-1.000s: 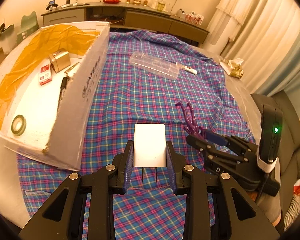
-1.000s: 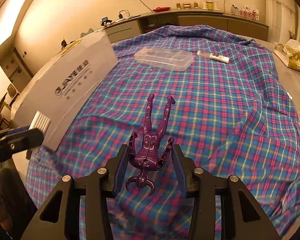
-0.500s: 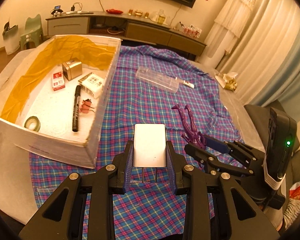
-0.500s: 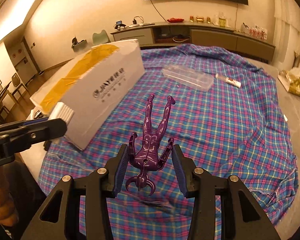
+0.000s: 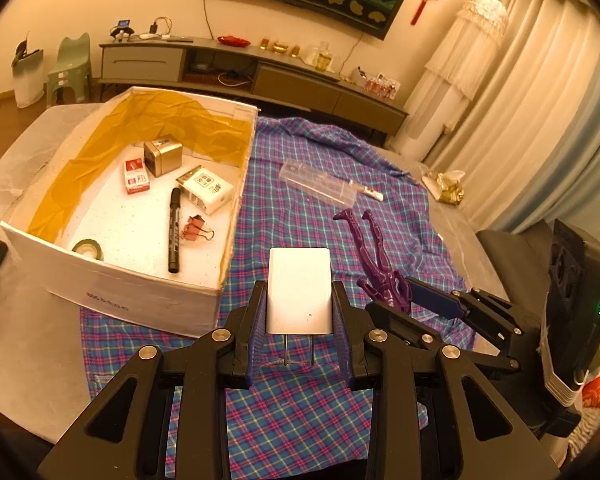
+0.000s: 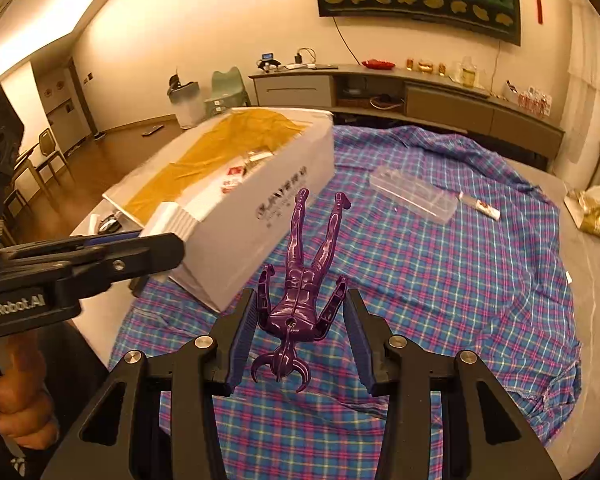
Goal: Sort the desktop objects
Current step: 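Carry the white plug and purple figure over the white box with both tools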
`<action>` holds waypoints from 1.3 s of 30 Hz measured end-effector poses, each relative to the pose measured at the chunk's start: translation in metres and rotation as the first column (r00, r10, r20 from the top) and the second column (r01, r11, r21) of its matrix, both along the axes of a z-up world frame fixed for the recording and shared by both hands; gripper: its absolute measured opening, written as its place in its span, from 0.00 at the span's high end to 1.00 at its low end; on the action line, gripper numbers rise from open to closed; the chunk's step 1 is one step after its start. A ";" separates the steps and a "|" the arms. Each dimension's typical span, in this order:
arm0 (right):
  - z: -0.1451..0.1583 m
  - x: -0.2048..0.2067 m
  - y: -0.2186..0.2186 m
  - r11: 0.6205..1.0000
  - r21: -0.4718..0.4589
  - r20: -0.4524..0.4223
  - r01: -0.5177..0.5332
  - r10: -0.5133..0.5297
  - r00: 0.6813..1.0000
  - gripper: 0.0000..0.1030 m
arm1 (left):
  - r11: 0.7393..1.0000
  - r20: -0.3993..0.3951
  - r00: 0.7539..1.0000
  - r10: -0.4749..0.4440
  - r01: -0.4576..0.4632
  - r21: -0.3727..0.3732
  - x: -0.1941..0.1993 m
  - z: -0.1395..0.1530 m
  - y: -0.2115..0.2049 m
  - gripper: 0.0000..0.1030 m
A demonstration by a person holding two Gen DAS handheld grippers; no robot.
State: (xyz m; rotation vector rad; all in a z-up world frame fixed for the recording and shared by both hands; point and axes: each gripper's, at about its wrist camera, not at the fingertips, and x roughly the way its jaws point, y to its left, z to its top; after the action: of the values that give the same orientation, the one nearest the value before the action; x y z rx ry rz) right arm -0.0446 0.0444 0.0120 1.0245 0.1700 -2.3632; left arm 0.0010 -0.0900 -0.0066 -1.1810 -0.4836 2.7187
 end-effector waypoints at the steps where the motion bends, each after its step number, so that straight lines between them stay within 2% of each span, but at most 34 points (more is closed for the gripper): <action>1: 0.004 0.002 -0.003 1.000 -0.002 -0.006 -0.005 0.005 1.000 0.56 | 1.000 -0.003 1.000 0.002 -0.002 0.002 0.001 0.001 -0.002 0.70; 20: 0.041 0.022 -0.047 0.996 -0.001 -0.069 -0.094 0.094 0.993 0.56 | 0.998 -0.042 0.998 0.043 -0.041 0.036 0.008 0.014 -0.045 0.70; 39: 0.057 0.001 -0.091 0.984 -0.017 -0.067 -0.178 0.177 0.982 0.56 | 0.984 -0.046 0.985 0.165 -0.161 0.082 -0.009 0.018 -0.119 0.70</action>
State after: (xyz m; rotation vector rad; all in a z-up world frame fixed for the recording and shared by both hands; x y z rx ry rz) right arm -0.0431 -0.0466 0.0688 0.8836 0.2483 -2.2325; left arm -0.0078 -0.2086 0.0114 -1.0929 -0.7018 2.8290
